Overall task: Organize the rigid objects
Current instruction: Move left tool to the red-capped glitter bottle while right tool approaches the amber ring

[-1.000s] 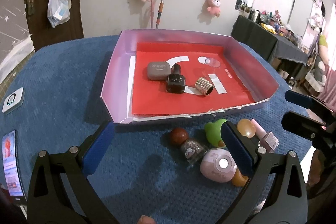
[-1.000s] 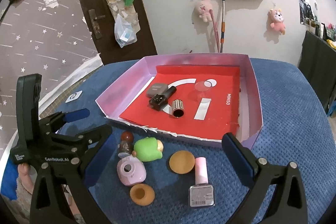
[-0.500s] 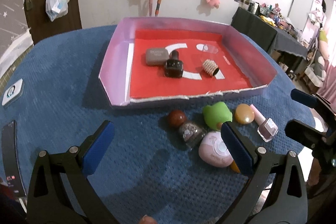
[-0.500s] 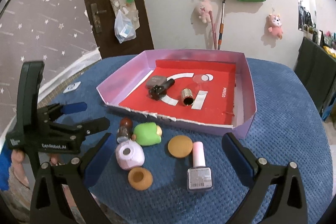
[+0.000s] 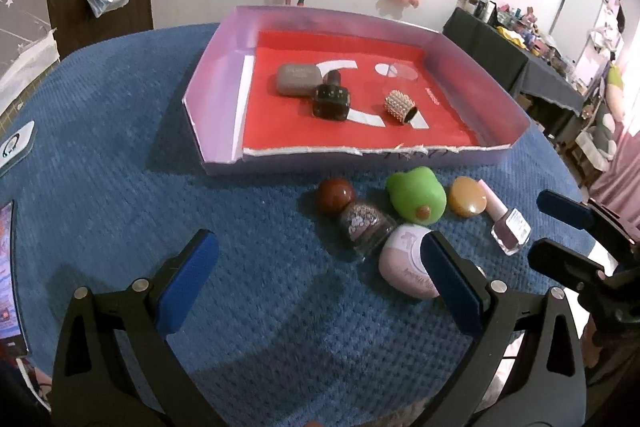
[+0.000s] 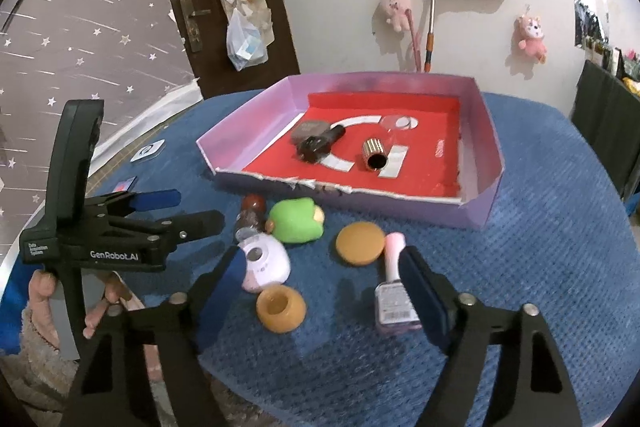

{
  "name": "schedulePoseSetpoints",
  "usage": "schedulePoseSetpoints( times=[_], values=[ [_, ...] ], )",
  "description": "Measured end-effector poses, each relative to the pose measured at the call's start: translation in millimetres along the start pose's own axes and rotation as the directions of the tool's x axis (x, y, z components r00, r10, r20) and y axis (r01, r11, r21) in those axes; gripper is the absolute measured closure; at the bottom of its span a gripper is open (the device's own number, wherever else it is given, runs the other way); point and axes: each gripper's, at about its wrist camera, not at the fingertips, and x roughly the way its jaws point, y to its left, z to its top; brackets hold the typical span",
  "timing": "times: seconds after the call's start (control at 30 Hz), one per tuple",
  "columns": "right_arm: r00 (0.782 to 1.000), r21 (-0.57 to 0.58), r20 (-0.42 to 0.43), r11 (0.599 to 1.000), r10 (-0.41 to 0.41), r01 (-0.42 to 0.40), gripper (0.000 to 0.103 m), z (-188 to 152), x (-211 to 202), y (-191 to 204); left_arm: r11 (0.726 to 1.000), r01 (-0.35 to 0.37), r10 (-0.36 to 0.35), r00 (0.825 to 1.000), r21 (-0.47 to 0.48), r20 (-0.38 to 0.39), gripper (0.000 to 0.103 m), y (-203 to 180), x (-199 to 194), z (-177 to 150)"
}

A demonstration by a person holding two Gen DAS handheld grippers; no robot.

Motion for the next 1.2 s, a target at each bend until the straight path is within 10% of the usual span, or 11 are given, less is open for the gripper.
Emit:
schedulePoseSetpoints(
  times=[0.5, 0.97, 1.2],
  values=[
    [0.995, 0.017, -0.036, 0.995, -0.094, 0.095, 0.036, -19, 17, -12, 0.999, -0.008, 0.007, 1.0, -0.039, -0.02, 0.002, -1, 28, 7],
    [0.998, -0.073, -0.054, 0.996, 0.041, -0.045, 0.04, -36, 38, 30, 0.995, 0.017, -0.018, 1.0, -0.1, -0.013, 0.003, -1, 43, 8],
    [0.998, -0.163, -0.058, 0.986, -0.04, 0.03, 0.06, -45, 48, 39, 0.996, 0.011, -0.011, 1.0, -0.088, -0.001, 0.013, 3, 36, 2]
  ],
)
